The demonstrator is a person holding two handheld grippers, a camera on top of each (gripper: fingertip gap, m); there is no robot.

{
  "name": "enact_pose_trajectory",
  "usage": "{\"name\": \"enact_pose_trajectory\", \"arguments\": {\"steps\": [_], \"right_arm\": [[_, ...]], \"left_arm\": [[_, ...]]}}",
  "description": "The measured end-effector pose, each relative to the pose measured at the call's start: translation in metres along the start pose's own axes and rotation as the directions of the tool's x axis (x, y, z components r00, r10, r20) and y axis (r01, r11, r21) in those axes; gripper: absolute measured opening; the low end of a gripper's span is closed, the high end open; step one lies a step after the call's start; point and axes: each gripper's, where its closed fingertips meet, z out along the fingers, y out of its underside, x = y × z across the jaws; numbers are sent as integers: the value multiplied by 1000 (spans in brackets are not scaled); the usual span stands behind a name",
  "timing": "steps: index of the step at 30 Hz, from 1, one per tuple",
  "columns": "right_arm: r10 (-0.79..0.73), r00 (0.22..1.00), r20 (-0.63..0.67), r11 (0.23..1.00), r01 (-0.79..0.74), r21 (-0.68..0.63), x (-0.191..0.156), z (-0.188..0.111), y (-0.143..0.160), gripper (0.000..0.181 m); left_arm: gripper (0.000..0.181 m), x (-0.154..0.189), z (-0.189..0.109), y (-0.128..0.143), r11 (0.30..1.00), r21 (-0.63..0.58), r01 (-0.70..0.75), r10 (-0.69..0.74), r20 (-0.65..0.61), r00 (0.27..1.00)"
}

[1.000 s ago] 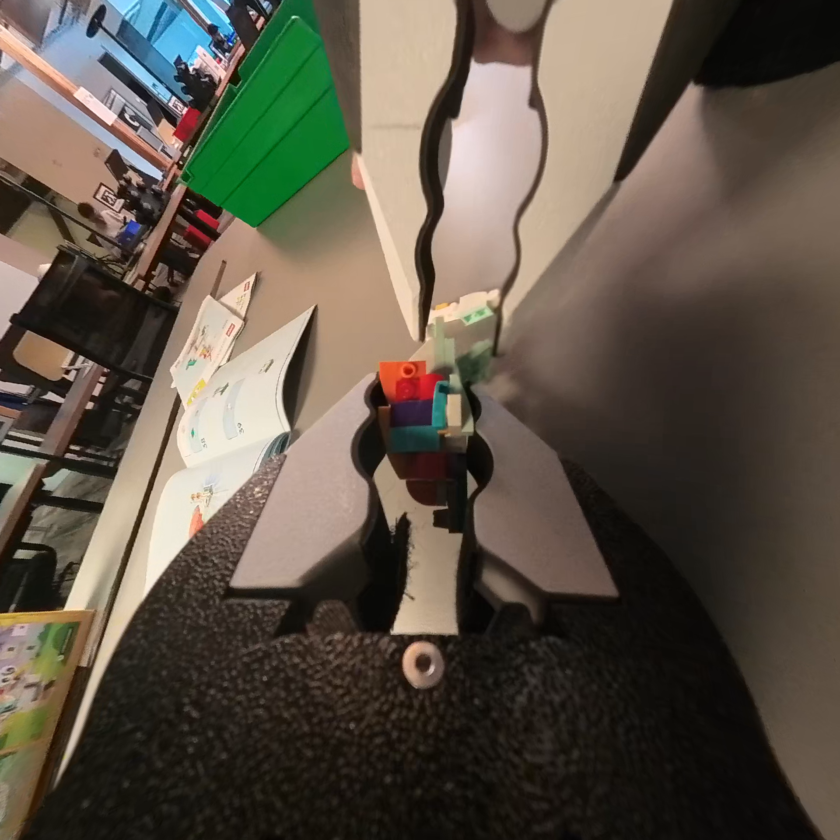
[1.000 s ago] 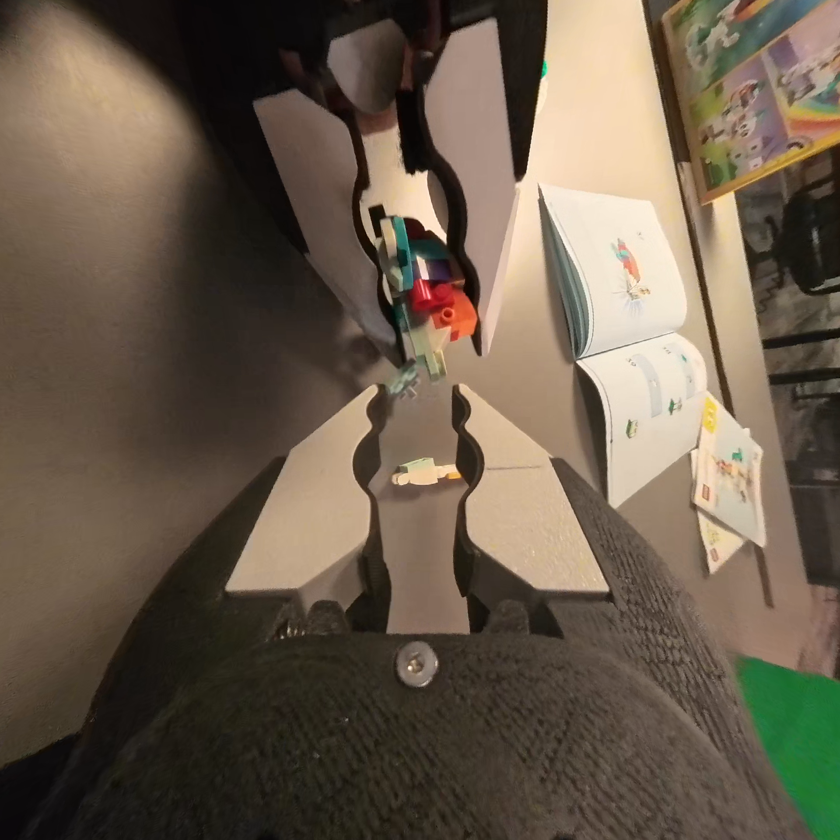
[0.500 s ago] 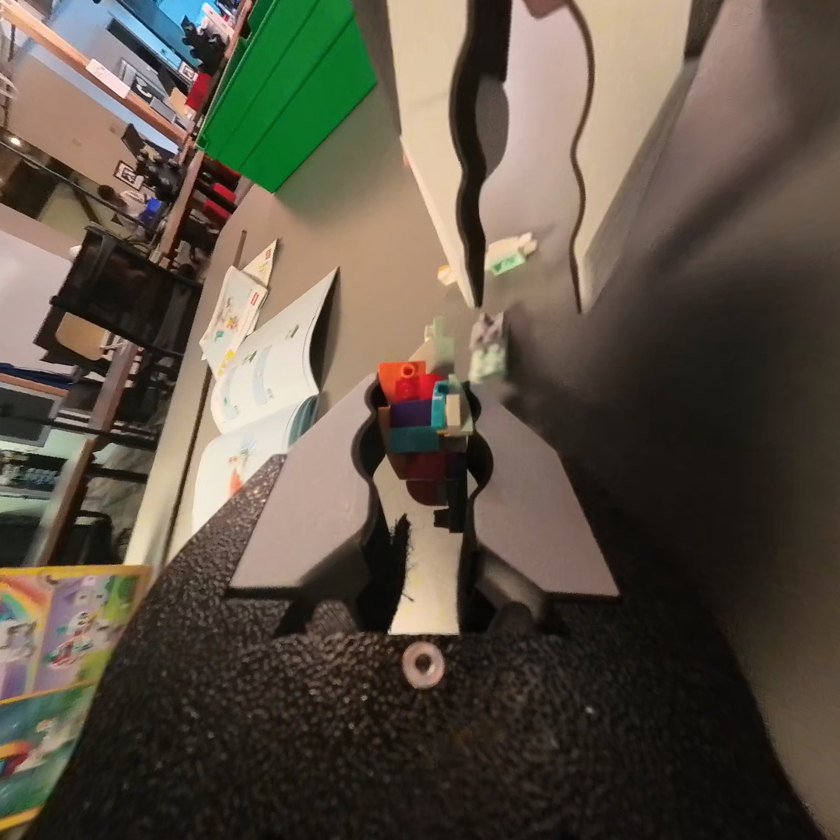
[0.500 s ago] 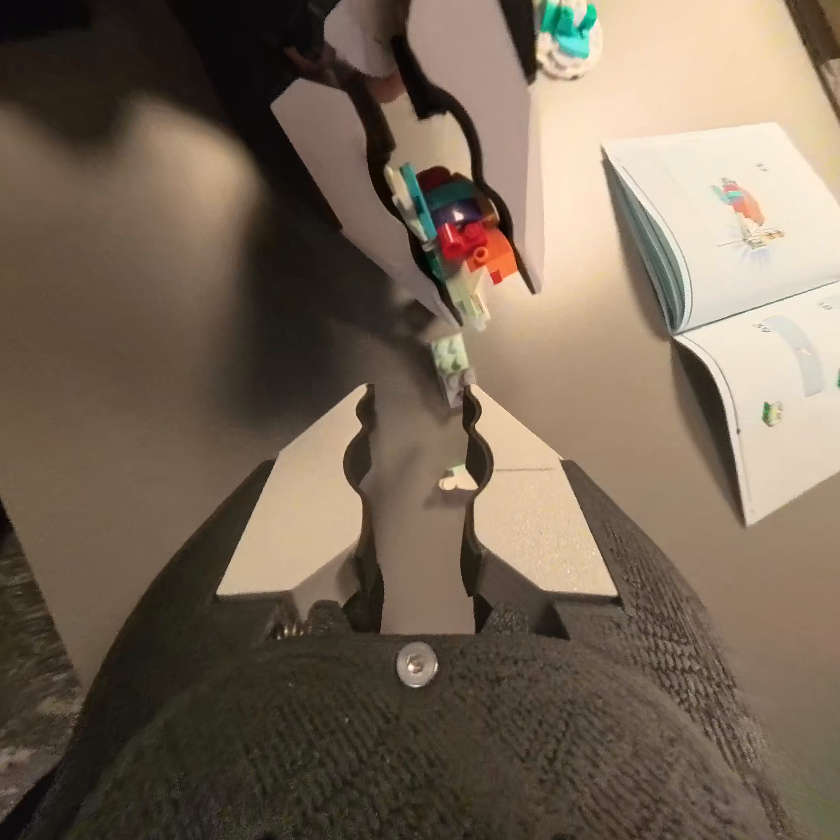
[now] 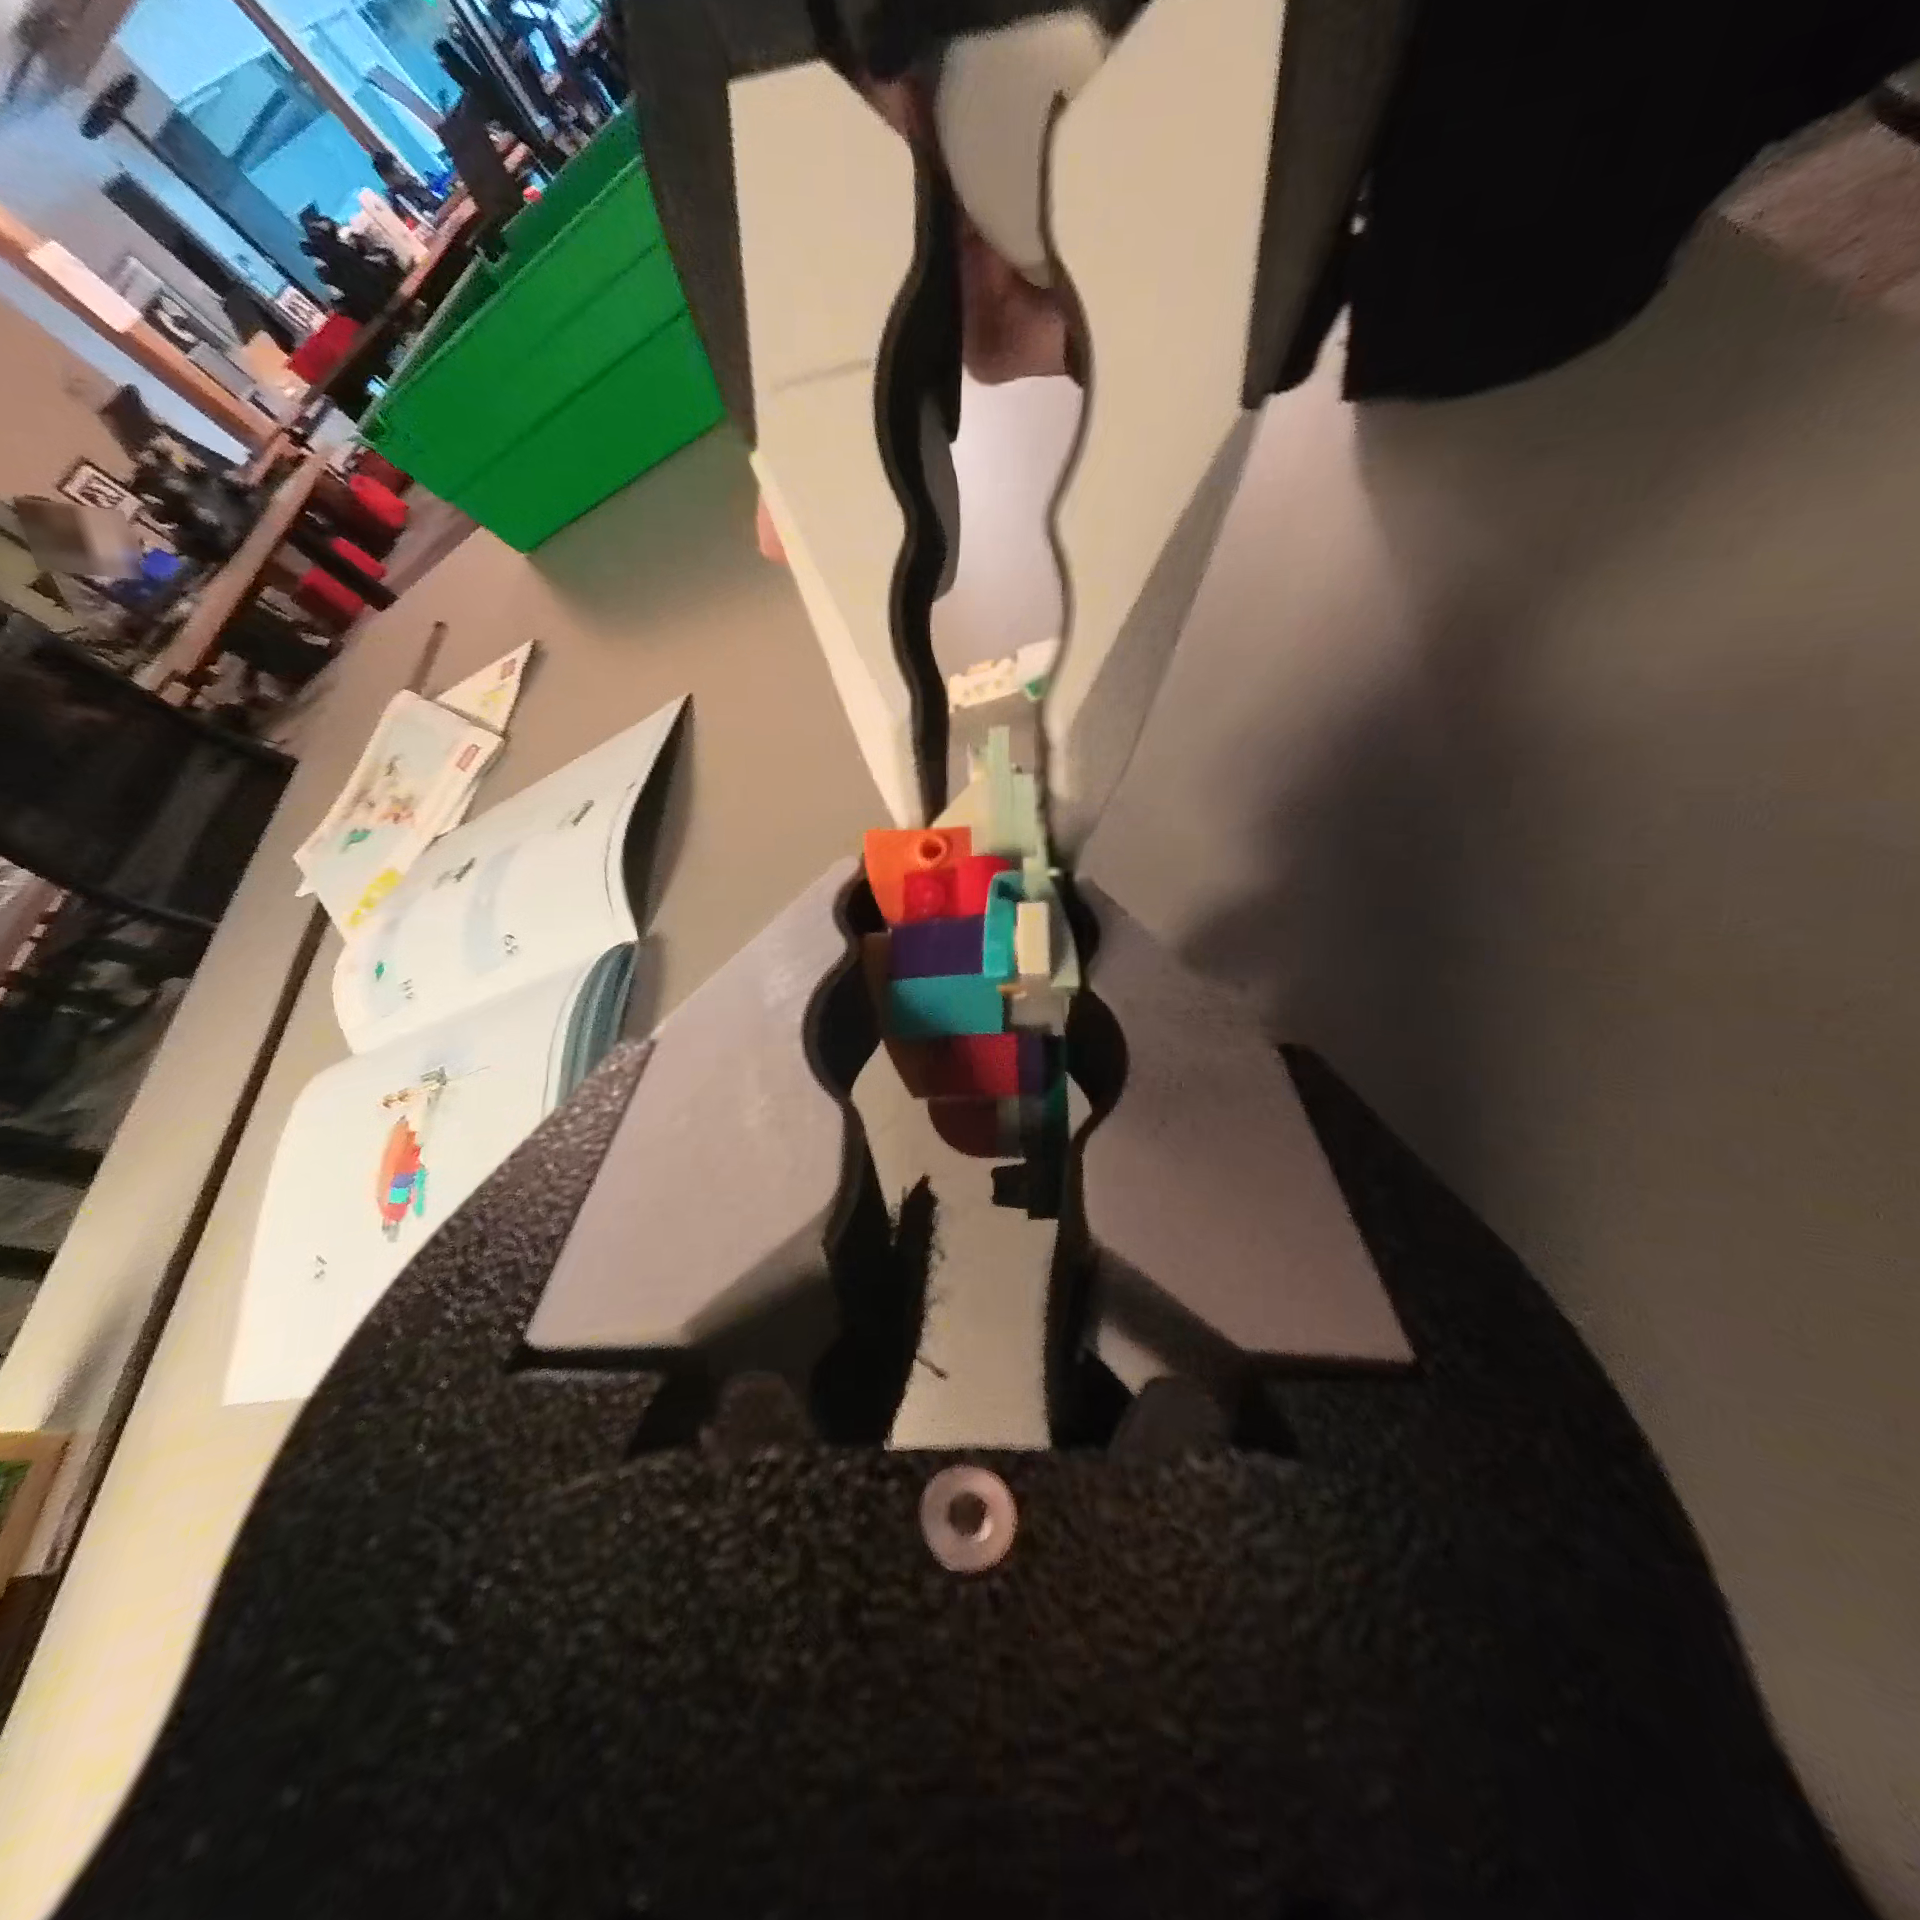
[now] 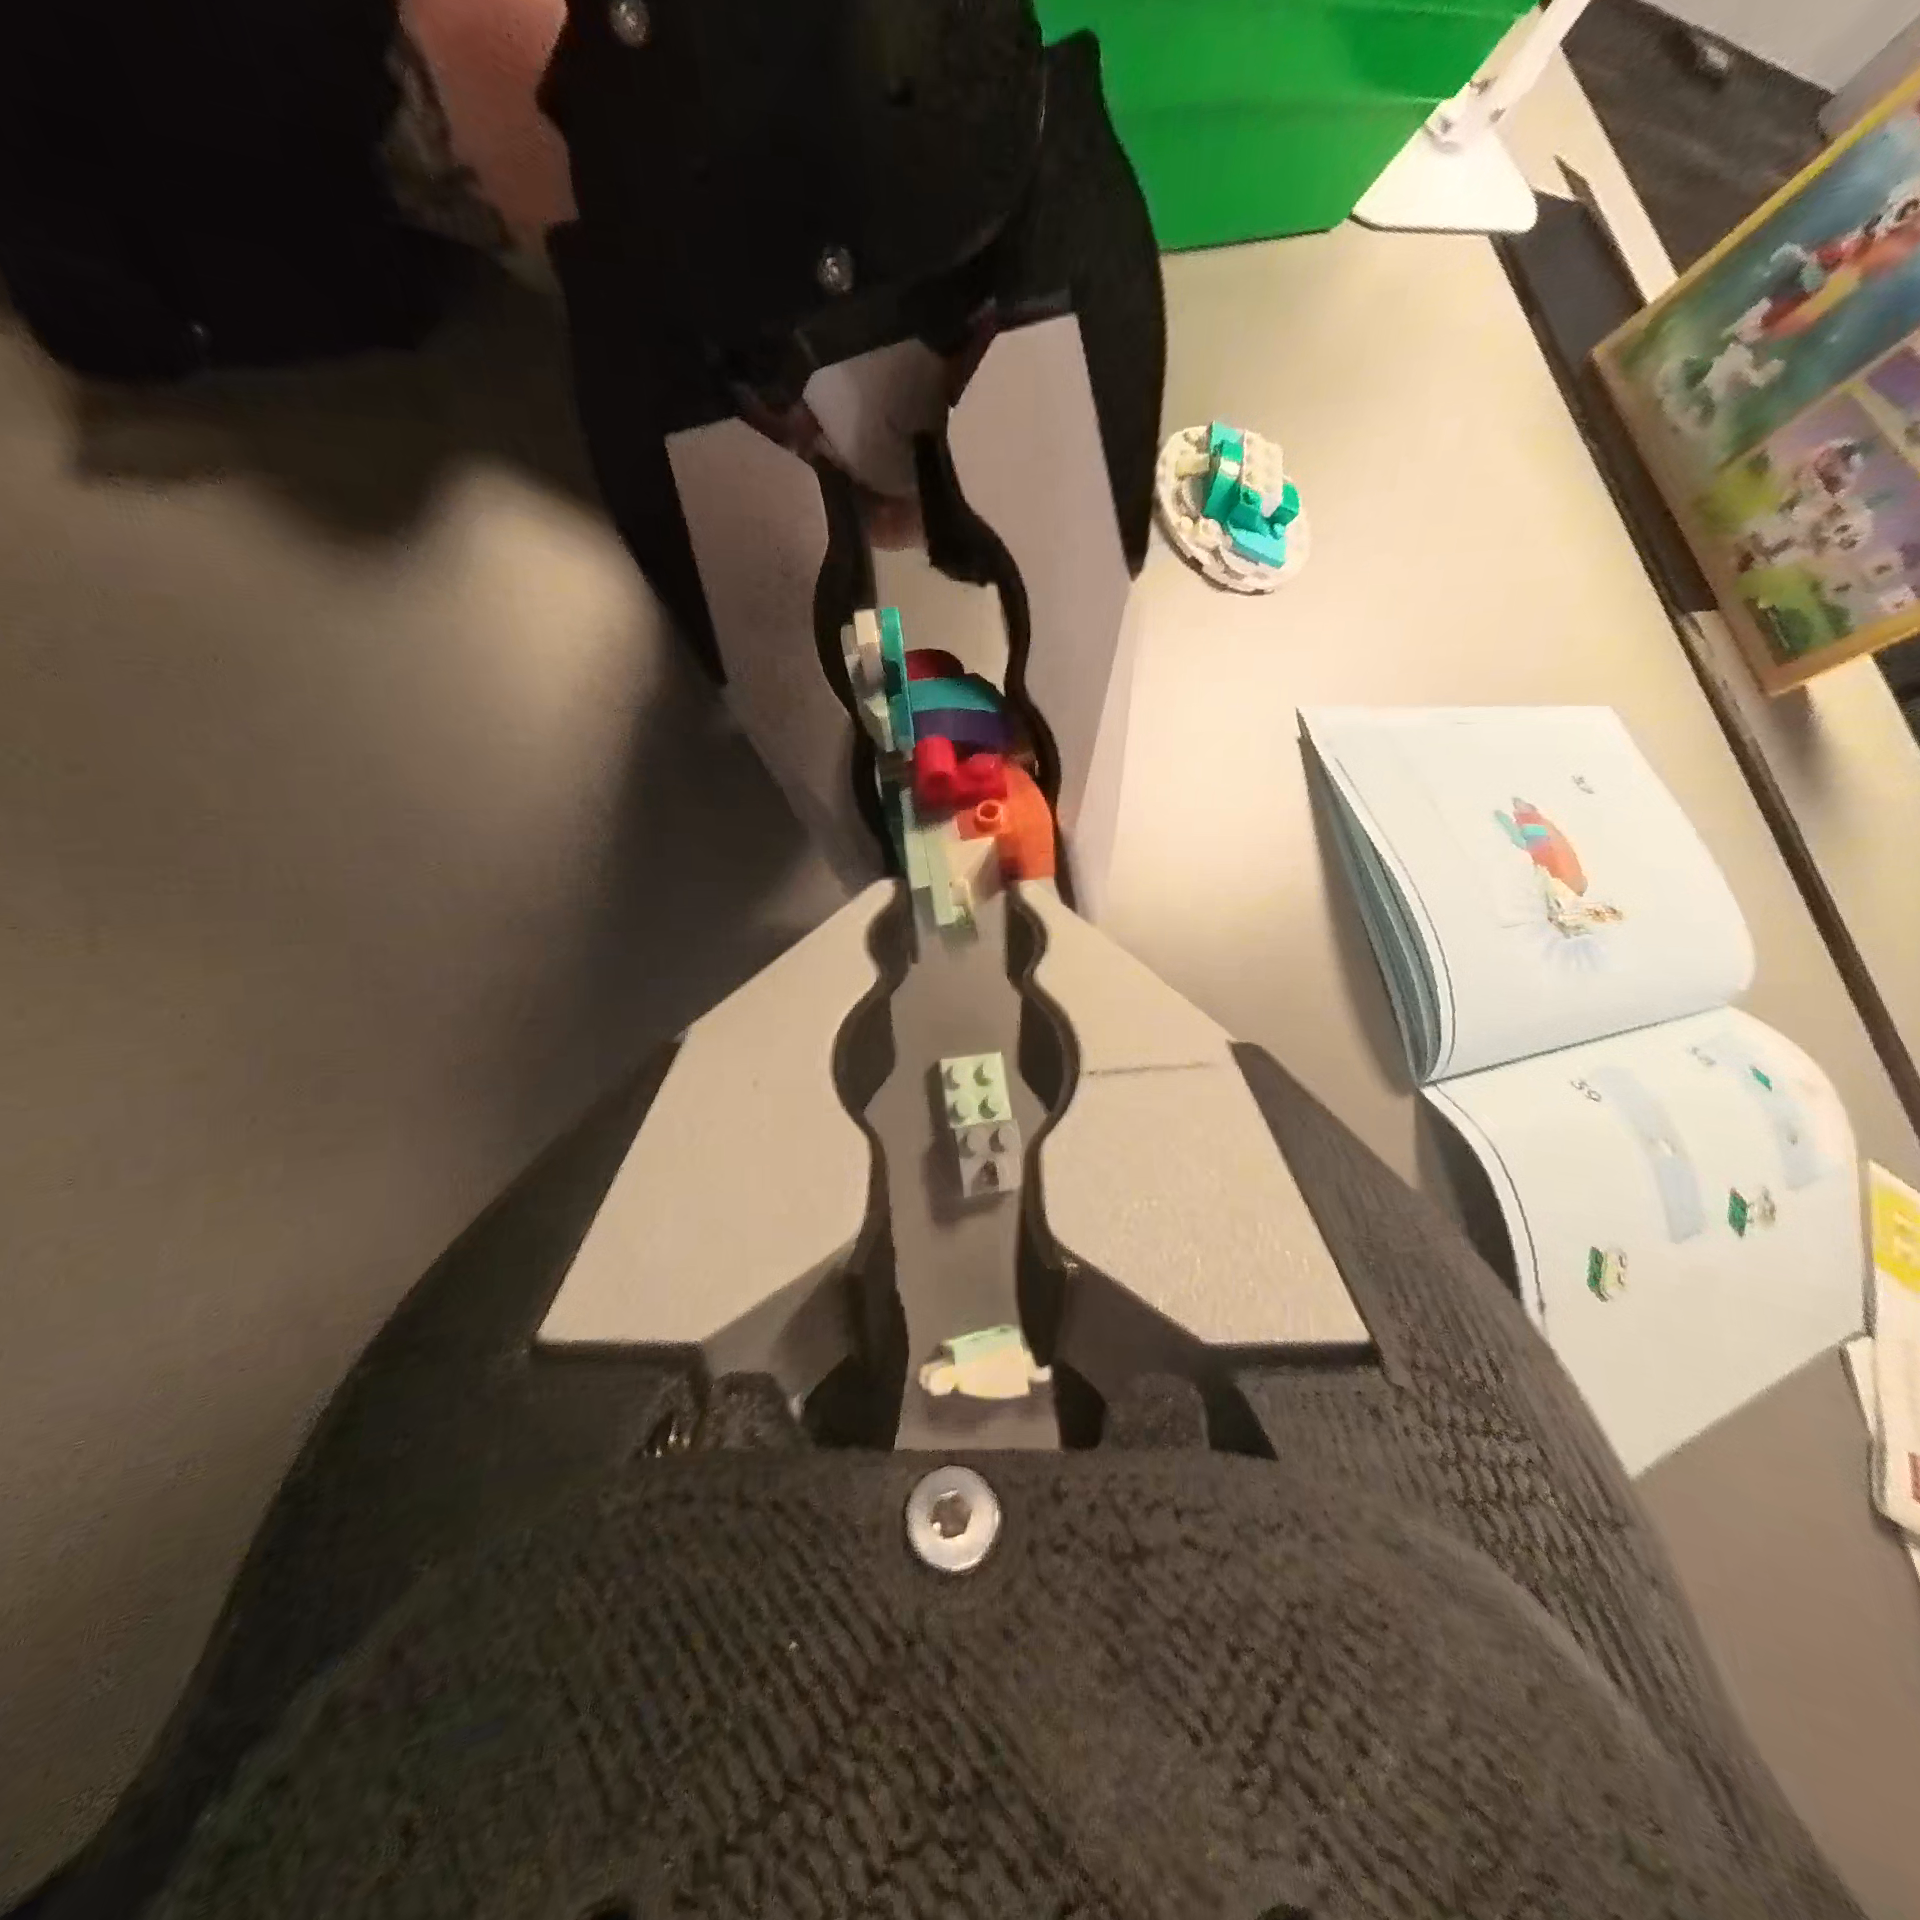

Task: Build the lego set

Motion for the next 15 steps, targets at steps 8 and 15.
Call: {"name": "enact_pose_trajectory", "arguments": {"steps": [8,15], "right_arm": [[73,994,81,997,-73,4,-1,8,7,12],[151,981,124,986,-158,45,7,12,10,11]], "left_arm": [[37,6,2,14,994,-69,86,-90,-66,994],[33,0,-7,24,984,-108,138,-147,-73,986]]}}
